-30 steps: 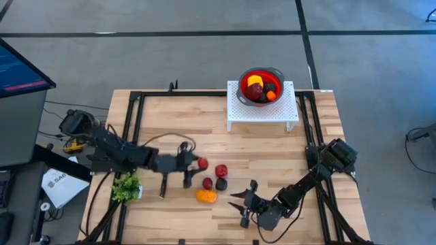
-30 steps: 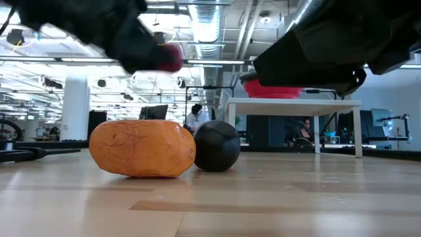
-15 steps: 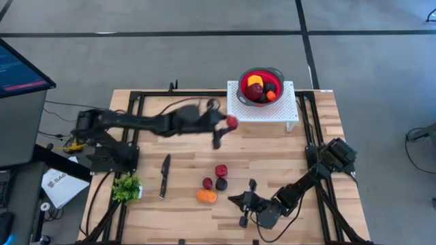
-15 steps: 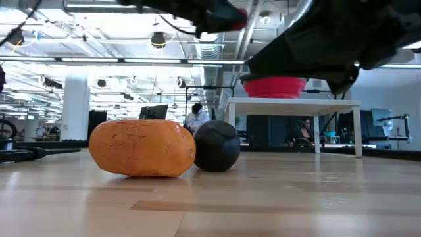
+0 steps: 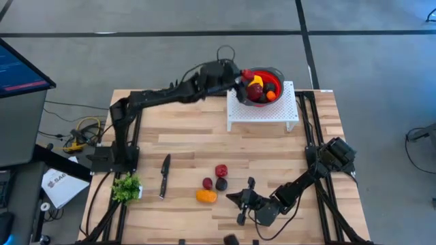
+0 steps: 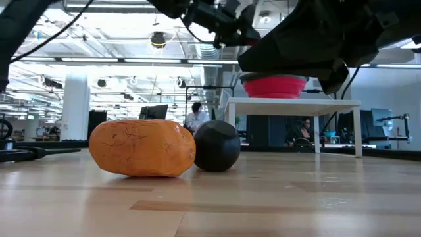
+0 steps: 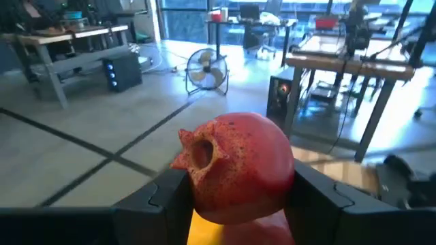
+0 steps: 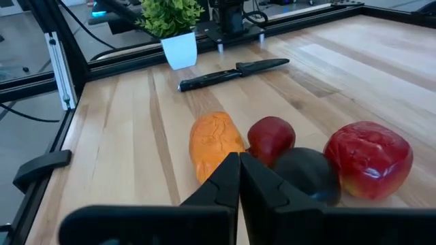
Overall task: Pick & Place Fruit
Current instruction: Put the left red pomegranate into the orange strainer bowl on the shelf, then put the red apple into the orange strainer bowl on the shelf
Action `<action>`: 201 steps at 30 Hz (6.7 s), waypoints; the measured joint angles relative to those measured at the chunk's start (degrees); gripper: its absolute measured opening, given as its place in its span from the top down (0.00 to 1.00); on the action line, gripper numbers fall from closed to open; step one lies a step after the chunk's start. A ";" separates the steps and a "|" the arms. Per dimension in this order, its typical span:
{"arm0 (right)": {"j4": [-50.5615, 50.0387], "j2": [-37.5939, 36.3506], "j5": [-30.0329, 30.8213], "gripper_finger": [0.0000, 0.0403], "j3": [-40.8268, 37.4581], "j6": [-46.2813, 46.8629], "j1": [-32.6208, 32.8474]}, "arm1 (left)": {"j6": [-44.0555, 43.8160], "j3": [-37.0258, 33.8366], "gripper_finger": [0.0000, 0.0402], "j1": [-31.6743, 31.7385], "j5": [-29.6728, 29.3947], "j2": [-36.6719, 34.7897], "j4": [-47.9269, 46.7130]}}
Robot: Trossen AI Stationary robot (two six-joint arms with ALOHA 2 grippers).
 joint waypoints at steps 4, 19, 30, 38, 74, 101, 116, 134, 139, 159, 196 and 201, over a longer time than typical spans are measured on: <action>0.02 0.00 0.00 1.00 0.00 -0.23 -0.41 | -4.02 5.21 0.54 3.08 4.91 4.81 -3.75; 0.07 0.00 0.02 1.00 0.00 -0.26 -0.71 | -10.36 8.43 0.46 6.98 11.77 12.60 -5.02; 0.07 0.00 0.04 1.00 0.00 -0.31 -0.68 | -9.79 8.05 0.38 6.82 11.56 12.60 -4.33; 0.07 0.00 0.15 1.00 0.00 -0.31 -0.68 | -7.87 7.92 0.37 7.05 14.14 10.59 -6.75; -0.35 0.00 -2.61 1.00 0.00 -3.44 -1.17 | -5.00 -81.26 0.99 -34.92 3.46 -66.22 14.33; -36.59 -7.30 -27.47 0.38 12.38 4.66 -20.96 | -14.50 -88.51 1.00 -49.93 -18.53 -34.49 42.09; -41.77 -0.73 -29.57 0.21 14.69 15.76 -24.52 | -14.28 -88.49 1.00 -49.91 -18.49 -33.94 42.61; -43.92 1.75 -25.68 0.37 15.45 17.77 -24.73 | -14.28 -88.49 1.00 -49.87 -18.46 -33.94 43.03; -44.29 1.66 -23.48 0.41 15.38 16.91 -23.08 | -14.28 -88.49 1.00 -49.87 -18.44 -33.94 43.16; -41.15 -28.47 -11.85 0.42 11.89 -17.77 -11.39 | -14.26 -88.49 1.00 -49.22 -18.46 -33.94 43.81; -55.47 -36.23 -35.45 0.41 11.91 -10.30 -83.03 | -14.28 -88.49 1.00 -48.64 -18.46 -33.94 44.51; -55.25 -34.49 -35.20 0.40 11.94 -10.75 -83.08 | -14.28 -88.49 1.00 -48.64 -18.46 -33.94 44.56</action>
